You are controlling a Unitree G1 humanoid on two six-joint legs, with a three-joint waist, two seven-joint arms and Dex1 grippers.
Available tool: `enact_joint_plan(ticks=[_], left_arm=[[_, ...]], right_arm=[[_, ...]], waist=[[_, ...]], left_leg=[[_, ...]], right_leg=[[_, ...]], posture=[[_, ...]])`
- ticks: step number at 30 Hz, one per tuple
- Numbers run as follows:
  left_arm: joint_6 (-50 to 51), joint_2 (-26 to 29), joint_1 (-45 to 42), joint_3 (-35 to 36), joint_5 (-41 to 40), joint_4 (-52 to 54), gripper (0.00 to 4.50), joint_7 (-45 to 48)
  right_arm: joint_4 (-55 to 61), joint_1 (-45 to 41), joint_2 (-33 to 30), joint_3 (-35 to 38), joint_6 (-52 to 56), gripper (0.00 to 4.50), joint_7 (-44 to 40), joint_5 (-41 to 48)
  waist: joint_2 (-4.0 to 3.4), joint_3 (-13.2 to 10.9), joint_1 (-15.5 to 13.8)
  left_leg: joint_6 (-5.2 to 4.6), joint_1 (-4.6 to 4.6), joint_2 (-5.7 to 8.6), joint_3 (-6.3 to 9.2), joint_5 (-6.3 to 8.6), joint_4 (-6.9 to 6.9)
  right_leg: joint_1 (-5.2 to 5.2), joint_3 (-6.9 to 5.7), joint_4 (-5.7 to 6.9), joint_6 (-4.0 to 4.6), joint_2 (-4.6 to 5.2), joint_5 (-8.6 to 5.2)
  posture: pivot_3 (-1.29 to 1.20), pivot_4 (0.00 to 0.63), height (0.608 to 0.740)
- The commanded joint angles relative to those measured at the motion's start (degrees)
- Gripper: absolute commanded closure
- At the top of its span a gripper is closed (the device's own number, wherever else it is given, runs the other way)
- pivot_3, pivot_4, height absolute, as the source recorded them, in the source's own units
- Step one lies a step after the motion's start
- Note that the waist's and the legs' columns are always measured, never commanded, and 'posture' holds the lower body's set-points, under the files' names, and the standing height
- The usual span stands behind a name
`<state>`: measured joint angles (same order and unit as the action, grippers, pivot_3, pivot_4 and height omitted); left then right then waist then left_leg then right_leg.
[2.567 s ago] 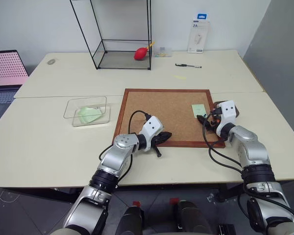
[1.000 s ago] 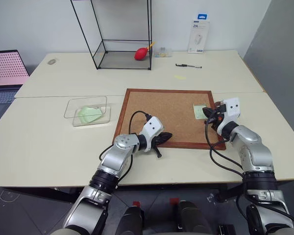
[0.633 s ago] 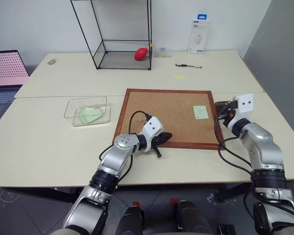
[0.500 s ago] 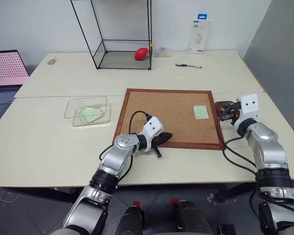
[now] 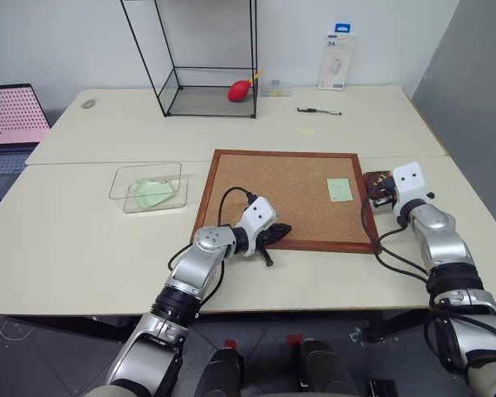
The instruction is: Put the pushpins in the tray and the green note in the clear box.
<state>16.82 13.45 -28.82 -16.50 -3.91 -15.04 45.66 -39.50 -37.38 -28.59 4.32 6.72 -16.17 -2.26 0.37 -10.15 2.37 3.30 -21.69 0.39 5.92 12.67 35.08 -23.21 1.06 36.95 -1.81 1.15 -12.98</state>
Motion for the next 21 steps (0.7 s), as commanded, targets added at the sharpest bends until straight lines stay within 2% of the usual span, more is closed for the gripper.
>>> enact_joint_plan(ticks=[1, 8, 14, 21], left_arm=[[1.8, 0.5, 2.3, -1.7, 1.6, -2.7, 4.50, -0.2], [1.6, 0.5, 2.3, -1.7, 1.6, -2.9, 4.50, -0.2], [1.4, 0.3, 2.0, -1.8, 1.7, -3.2, 4.50, -0.2], [1.2, 0.2, 1.8, -1.8, 1.7, -3.6, 4.50, -0.1]], right_arm=[[-0.7, -2.1, -0.1, 0.7, -1.0, 2.94, 0.3, 0.3], [1.0, -1.9, -0.5, 2.2, -0.7, 1.58, 0.6, 1.6], [8.1, -0.3, -1.3, 5.2, 1.4, 0.29, 0.6, 4.2], [19.5, 3.2, 0.1, 7.4, 7.0, 0.29, -2.4, 9.1]], waist=[[0.00, 0.0, 0.0], [0.00, 0.0, 0.0], [0.00, 0.0, 0.0], [0.00, 0.0, 0.0]], left_leg=[[0.00, 0.00, 0.00, 0.00, 0.00, 0.00], [0.00, 0.01, 0.00, -0.01, 0.00, 0.00], [0.00, 0.00, 0.00, 0.00, 0.00, 0.00], [0.00, -0.01, 0.00, 0.02, 0.00, 0.00]], right_leg=[[0.00, 0.00, 0.00, 0.00, 0.00, 0.00], [0.00, 0.01, 0.01, 0.00, 0.00, 0.00], [0.00, 0.01, 0.01, 0.00, 0.00, 0.00], [0.00, -0.01, 0.00, 0.00, 0.00, 0.00]], posture=[[0.00, 0.150, 0.740], [0.00, 0.150, 0.740], [0.00, 0.150, 0.740], [0.00, 0.150, 0.740]])
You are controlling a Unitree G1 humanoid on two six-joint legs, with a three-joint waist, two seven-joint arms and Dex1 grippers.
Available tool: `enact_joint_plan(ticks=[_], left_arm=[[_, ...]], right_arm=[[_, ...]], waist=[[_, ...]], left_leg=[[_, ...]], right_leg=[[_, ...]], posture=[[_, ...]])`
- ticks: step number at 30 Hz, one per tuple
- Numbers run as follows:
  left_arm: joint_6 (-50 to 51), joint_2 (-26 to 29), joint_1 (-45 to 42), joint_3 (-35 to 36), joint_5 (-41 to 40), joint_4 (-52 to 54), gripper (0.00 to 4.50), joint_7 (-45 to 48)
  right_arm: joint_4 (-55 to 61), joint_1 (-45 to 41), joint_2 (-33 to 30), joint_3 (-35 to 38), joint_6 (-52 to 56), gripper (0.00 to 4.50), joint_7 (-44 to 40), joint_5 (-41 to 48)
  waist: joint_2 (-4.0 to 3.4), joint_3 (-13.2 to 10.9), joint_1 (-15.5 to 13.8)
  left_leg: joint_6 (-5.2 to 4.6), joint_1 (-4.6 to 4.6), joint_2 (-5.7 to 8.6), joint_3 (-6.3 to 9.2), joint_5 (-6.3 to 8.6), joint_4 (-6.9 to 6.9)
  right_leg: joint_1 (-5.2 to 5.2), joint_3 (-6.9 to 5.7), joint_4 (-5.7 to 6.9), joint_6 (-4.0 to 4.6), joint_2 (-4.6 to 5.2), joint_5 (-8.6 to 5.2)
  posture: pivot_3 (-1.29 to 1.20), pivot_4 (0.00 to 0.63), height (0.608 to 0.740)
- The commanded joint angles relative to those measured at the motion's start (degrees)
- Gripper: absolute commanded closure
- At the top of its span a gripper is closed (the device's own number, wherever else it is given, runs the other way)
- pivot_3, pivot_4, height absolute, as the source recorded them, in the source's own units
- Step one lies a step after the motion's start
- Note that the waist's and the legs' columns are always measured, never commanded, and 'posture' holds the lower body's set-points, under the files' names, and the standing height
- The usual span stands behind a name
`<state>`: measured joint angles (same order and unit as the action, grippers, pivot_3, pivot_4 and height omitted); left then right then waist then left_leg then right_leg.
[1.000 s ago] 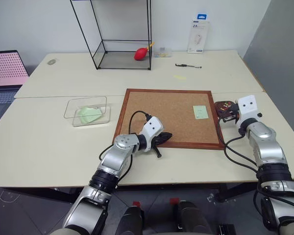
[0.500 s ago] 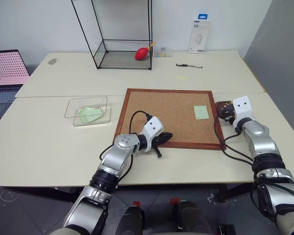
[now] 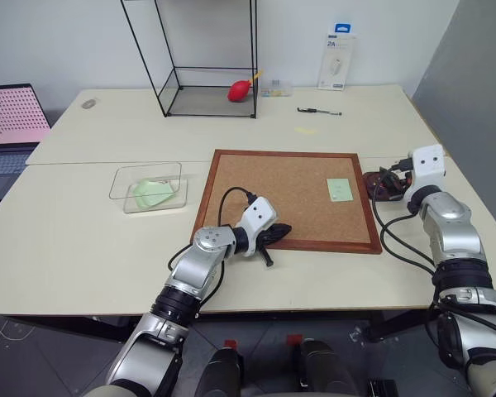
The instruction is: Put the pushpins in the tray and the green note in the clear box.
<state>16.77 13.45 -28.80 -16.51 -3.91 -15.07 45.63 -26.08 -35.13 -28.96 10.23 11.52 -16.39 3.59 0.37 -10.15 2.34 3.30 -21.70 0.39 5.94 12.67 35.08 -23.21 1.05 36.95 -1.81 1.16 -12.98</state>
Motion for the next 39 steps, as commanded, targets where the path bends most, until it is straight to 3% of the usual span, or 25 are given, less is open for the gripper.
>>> enact_joint_plan(ticks=[1, 8, 19, 20, 22, 23, 39], left_arm=[[1.2, 0.2, 1.7, -1.8, 1.8, -3.7, 4.50, -0.1], [0.7, 0.1, 1.3, -1.9, 1.8, -4.3, 4.50, 0.0], [0.9, 0.5, 1.6, -2.0, 1.9, -3.9, 4.50, 0.0], [0.9, 0.5, 1.7, -2.0, 1.9, -3.8, 4.50, 0.0], [0.9, 0.5, 1.7, -2.0, 1.9, -3.8, 4.50, 0.0], [0.9, 0.5, 1.7, -1.9, 1.9, -3.7, 4.50, 0.0], [1.2, 0.8, 2.5, -2.1, 1.9, -2.7, 4.50, -0.2]], right_arm=[[7.9, 1.8, 1.0, 1.0, 3.1, 0.29, -3.5, 4.4], [16.4, 8.9, 6.1, -4.3, 7.7, 0.29, -9.6, 7.8], [9.9, 7.2, 8.9, -6.9, 4.1, 0.29, -8.9, 5.3], [8.9, 6.8, 9.0, -7.0, 3.6, 0.66, -8.8, 5.0], [7.1, 6.0, 9.3, -7.0, 2.7, 0.87, -8.7, 4.6], [6.4, 5.7, 9.5, -7.0, 2.4, 1.21, -8.5, 4.4], [5.4, 5.5, 9.9, -7.5, 0.7, 4.37, -8.9, 4.2]], waist=[[0.00, 0.0, 0.0], [-0.01, 0.0, 0.0], [-0.01, 0.0, 0.0], [-0.01, 0.0, 0.0], [-0.01, 0.0, 0.0], [-0.01, 0.0, 0.0], [-0.01, 0.0, 0.0]], left_leg=[[0.00, 0.00, 0.00, 0.00, 0.00, 0.00], [0.00, 0.01, -0.01, 0.03, 0.00, 0.00], [0.00, 0.01, 0.00, 0.04, 0.00, 0.01], [0.00, 0.01, 0.00, 0.03, 0.00, 0.01], [0.00, 0.01, 0.00, 0.03, 0.00, 0.01], [0.00, 0.02, -0.01, 0.03, 0.00, 0.01], [0.00, 0.01, -0.01, 0.04, 0.00, 0.00]], right_leg=[[0.00, 0.00, 0.00, 0.00, 0.00, 0.00], [0.01, -0.02, 0.00, 0.00, -0.01, 0.00], [0.00, -0.03, 0.00, 0.00, 0.00, 0.00], [0.00, -0.03, 0.00, 0.00, 0.00, 0.00], [0.00, -0.03, 0.00, 0.00, 0.00, 0.00], [0.00, -0.04, 0.00, 0.00, 0.00, 0.00], [0.00, -0.04, 0.00, 0.00, -0.01, 0.00]], posture=[[0.00, 0.150, 0.740], [0.00, 0.150, 0.740], [0.00, 0.150, 0.740], [0.00, 0.150, 0.740], [0.00, 0.150, 0.740], [0.00, 0.150, 0.740], [0.00, 0.150, 0.740]])
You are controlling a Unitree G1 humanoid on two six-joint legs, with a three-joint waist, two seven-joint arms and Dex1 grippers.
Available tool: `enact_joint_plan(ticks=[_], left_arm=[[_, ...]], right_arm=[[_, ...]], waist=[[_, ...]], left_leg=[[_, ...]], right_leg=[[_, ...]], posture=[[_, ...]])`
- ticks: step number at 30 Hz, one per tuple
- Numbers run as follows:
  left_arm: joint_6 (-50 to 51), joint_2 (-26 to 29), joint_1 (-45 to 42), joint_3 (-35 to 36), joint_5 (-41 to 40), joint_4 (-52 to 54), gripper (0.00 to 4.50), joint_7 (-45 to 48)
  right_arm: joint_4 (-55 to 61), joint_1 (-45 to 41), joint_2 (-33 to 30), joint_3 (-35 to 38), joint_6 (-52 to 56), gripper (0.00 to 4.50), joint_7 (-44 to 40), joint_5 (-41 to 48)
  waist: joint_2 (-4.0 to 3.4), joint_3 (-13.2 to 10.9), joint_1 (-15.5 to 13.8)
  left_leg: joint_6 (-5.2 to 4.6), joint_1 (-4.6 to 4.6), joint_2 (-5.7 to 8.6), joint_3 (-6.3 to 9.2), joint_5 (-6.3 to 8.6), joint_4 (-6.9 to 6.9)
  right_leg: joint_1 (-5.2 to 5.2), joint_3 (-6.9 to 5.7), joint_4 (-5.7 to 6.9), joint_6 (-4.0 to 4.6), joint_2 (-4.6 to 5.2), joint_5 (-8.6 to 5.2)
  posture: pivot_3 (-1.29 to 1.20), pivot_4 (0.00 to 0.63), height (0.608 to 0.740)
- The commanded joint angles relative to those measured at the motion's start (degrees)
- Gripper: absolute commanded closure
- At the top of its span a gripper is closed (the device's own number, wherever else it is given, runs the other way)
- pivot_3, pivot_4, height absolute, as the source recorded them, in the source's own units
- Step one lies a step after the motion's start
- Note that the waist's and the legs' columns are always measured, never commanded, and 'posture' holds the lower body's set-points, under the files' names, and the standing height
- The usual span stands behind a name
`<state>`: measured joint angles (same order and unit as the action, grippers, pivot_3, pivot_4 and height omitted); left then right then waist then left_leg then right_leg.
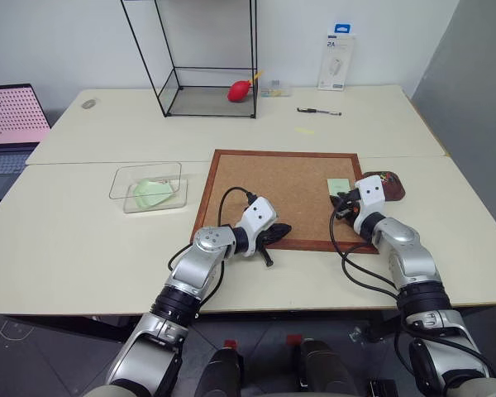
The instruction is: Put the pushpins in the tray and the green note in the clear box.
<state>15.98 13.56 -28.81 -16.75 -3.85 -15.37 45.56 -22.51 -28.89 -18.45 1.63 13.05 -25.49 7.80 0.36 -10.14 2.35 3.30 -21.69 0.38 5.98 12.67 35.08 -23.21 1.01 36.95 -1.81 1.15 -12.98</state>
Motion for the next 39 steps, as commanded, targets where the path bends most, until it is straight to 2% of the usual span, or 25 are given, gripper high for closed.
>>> enact_joint_plan(ticks=[1, 7, 17, 22, 27, 28, 39], left_arm=[[2.0, 0.8, 2.5, -1.9, 1.9, -2.4, 4.50, -0.1], [2.1, 0.8, 2.7, -2.1, 1.9, -2.3, 4.50, 0.0], [2.0, 0.3, 2.5, -1.4, 1.4, -2.8, 4.50, -0.6], [2.6, -1.6, 0.7, 3.0, -1.8, -2.5, 4.50, -2.6], [8.6, -2.4, -1.1, 8.2, -7.5, 2.1, 4.50, -2.4], [9.6, -2.4, -1.3, 8.8, -8.5, 3.2, 4.10, -2.3], [20.7, -2.8, -1.4, 14.6, -17.1, 10.9, 2.05, -4.0]], right_arm=[[2.3, -0.6, -0.7, 1.1, -0.7, 4.48, 0.1, 0.2], [6.9, 0.3, -1.1, 0.9, 0.1, 4.48, -1.6, 1.3], [16.5, 1.9, -5.2, -1.4, 0.4, 4.48, -6.7, 0.1], [19.7, 3.7, -7.4, -4.3, -2.7, 4.48, -8.8, -2.5], [20.8, 5.1, -8.4, -7.0, -8.0, 4.48, -9.5, -5.9], [20.7, 5.3, -8.4, -7.4, -8.7, 4.50, -9.6, -6.3], [18.9, 5.4, -8.6, -9.6, -14.4, 4.50, -9.7, -9.7]], waist=[[0.00, 0.0, 0.0], [0.00, 0.0, 0.0], [0.00, 0.0, 0.0], [0.01, 0.0, -0.1], [0.11, -0.1, 0.1], [0.15, -0.1, 0.2], [0.55, -0.4, 0.3]], left_leg=[[0.00, 0.00, 0.00, 0.00, 0.00, 0.00], [0.00, -0.02, 0.00, 0.03, 0.00, -0.02], [0.00, -0.04, 0.00, 0.04, 0.00, -0.03], [0.00, -0.04, 0.01, 0.04, 0.00, -0.03], [0.00, -0.06, -0.01, 0.05, 0.00, -0.01], [0.00, -0.08, -0.01, 0.05, 0.00, -0.02], [0.03, -0.29, -0.01, 0.06, 0.01, -0.06]], right_leg=[[0.00, 0.00, 0.00, 0.00, 0.00, 0.00], [-0.01, -0.03, 0.00, 0.00, 0.00, 0.00], [-0.04, -0.04, -0.03, 0.00, 0.00, -0.01], [-0.04, -0.03, -0.03, -0.01, 0.01, -0.01], [-0.05, -0.07, -0.03, 0.00, 0.00, -0.01], [-0.09, -0.06, -0.03, 0.00, 0.00, -0.01], [-0.27, -0.06, -0.06, -0.02, 0.01, -0.02]], posture=[[0.00, 0.150, 0.740], [0.00, 0.150, 0.740], [0.00, 0.150, 0.740], [0.00, 0.150, 0.740], [0.00, 0.150, 0.740], [0.00, 0.150, 0.740], [0.00, 0.150, 0.740]])
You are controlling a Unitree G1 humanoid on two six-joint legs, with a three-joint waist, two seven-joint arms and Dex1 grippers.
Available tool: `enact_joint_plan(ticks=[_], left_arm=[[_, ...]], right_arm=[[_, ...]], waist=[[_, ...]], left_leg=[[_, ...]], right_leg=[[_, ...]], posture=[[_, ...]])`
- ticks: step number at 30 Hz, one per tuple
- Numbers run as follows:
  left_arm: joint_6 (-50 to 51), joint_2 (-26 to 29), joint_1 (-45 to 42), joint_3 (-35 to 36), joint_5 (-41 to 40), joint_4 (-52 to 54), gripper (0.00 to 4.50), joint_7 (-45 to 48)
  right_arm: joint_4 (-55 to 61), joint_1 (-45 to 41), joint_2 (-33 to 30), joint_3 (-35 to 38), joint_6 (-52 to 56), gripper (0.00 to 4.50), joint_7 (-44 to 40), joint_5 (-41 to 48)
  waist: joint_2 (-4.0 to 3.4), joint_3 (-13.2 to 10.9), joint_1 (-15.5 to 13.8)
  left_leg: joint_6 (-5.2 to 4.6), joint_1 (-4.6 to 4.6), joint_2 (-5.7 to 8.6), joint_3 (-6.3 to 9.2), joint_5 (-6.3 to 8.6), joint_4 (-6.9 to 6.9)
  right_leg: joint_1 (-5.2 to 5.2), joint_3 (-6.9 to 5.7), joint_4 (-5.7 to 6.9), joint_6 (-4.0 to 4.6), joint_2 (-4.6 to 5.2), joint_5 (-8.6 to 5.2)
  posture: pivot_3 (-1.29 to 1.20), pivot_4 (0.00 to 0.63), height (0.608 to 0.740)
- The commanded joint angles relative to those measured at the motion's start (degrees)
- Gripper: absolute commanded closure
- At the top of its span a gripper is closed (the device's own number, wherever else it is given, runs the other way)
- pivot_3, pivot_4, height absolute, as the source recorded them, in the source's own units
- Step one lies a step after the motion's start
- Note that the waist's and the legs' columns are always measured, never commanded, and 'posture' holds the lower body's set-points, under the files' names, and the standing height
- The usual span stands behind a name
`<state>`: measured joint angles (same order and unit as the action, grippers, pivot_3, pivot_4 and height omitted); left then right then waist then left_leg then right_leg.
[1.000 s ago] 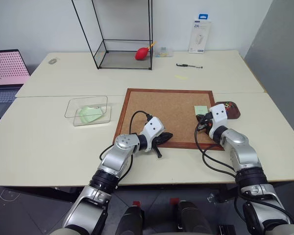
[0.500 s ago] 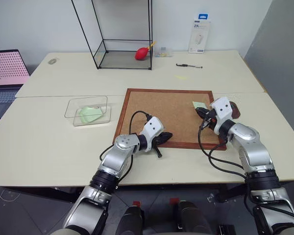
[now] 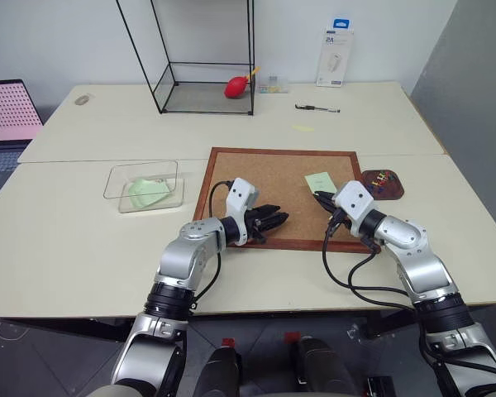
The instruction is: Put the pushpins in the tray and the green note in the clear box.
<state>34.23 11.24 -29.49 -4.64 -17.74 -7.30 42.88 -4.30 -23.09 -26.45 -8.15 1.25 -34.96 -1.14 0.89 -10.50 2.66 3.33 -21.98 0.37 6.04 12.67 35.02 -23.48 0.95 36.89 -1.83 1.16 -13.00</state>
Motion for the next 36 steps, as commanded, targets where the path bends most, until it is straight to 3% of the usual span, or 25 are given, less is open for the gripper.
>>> enact_joint_plan(ticks=[1, 10, 12, 28, 36], left_arm=[[3.2, -0.7, -0.9, 3.0, -3.8, 2.8, 1.88, -1.6], [9.0, -7.0, -4.4, 8.2, -10.8, 0.7, 0.22, -7.3], [9.4, -8.7, -6.1, 9.4, -11.7, -1.3, 0.04, -9.0], [9.8, -14.8, -14.9, 14.9, -16.3, -15.9, 0.04, -10.7], [8.6, -14.9, -15.0, 15.4, -17.0, -17.9, 1.47, -9.6]], right_arm=[[0.5, -0.5, -0.6, 0.1, -3.0, 4.50, -0.2, -1.0], [1.3, -0.5, -1.5, -0.9, -7.6, 4.50, -1.1, -3.2], [1.9, -0.4, -1.9, -1.2, -8.3, 4.50, -1.5, -3.4], [6.3, -1.2, -1.4, -3.0, -7.6, 4.50, -2.6, -4.6], [7.5, -1.3, -1.1, -3.4, -6.7, 4.50, -2.5, -4.4]], waist=[[0.03, 0.0, 0.0], [0.15, -0.1, -0.3], [0.17, -0.1, -0.4], [0.21, -0.1, -0.4], [0.21, -0.1, -0.5]], left_leg=[[0.00, 0.01, 0.00, 0.00, 0.00, 0.00], [0.01, 0.00, 0.01, -0.01, 0.00, 0.00], [0.01, 0.00, 0.02, -0.01, 0.00, 0.01], [0.02, 0.01, 0.03, -0.02, -0.01, 0.02], [0.03, 0.02, 0.03, -0.02, -0.01, 0.02]], right_leg=[[0.00, 0.00, 0.00, 0.00, 0.00, 0.00], [0.00, 0.01, 0.00, 0.00, 0.00, 0.00], [0.01, 0.01, 0.00, 0.00, 0.01, 0.00], [0.01, 0.01, 0.00, -0.01, 0.01, 0.00], [0.01, 0.02, 0.01, -0.01, 0.01, 0.01]], posture=[[0.00, 0.150, 0.740], [0.00, 0.150, 0.740], [0.00, 0.150, 0.740], [0.00, 0.150, 0.740], [0.00, 0.150, 0.740]])
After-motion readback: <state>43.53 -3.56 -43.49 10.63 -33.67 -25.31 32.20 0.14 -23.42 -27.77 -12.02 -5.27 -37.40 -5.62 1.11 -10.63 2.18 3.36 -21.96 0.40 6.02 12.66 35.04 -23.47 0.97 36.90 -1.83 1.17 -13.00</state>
